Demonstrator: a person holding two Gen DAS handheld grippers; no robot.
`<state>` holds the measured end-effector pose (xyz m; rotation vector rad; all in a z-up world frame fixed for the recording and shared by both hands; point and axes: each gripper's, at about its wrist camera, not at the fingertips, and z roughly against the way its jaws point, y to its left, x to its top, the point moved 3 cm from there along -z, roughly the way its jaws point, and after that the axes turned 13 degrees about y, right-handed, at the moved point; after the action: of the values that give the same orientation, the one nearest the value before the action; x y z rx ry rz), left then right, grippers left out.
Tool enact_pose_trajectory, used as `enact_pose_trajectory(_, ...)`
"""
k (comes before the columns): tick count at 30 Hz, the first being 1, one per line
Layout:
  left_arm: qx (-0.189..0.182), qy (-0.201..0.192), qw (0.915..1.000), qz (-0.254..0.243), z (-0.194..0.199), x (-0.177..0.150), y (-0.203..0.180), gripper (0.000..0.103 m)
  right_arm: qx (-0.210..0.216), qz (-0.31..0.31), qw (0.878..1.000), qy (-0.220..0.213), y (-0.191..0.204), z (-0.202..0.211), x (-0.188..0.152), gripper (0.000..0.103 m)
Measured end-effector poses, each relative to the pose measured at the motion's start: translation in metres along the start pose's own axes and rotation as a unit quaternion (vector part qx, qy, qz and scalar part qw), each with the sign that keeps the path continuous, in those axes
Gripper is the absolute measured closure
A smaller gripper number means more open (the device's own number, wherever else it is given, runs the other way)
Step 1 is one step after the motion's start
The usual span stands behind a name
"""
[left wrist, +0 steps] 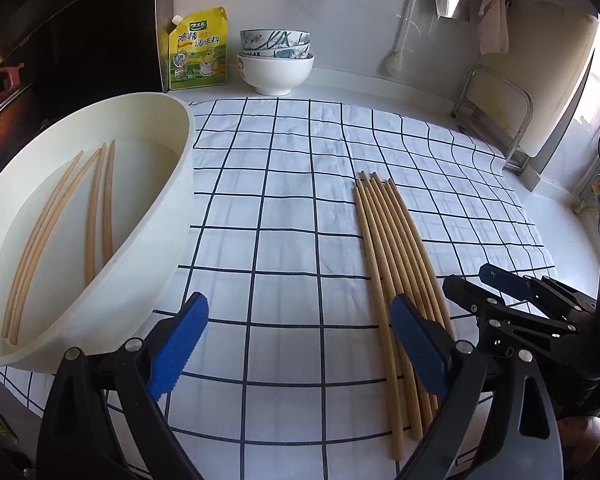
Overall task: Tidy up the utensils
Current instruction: 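Push one chopstick out of the row with the right tool while the left tool separates another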
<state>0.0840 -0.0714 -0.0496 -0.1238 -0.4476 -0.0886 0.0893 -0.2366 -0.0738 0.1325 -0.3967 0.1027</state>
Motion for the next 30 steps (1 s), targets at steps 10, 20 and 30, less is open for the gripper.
enact_pose_trajectory(10, -0.001, 0.011, 0.9999, 0.005, -0.007, -0.001, -0.001, 0.012, -0.006, 0.006, 1.0, 0.017, 0.003, -0.009, -0.001, 0.051)
enact_pose_trajectory(20, -0.001, 0.012, 0.9999, 0.004, -0.009, -0.003, -0.001, 0.012, -0.026, -0.001, 1.0, 0.015, -0.006, -0.007, -0.002, 0.051)
enact_pose_trajectory(30, -0.004, 0.013, 0.9999, 0.006, -0.01, -0.003, -0.001, 0.012, -0.039, 0.013, 0.999, 0.017, 0.003, -0.01, -0.005, 0.051)
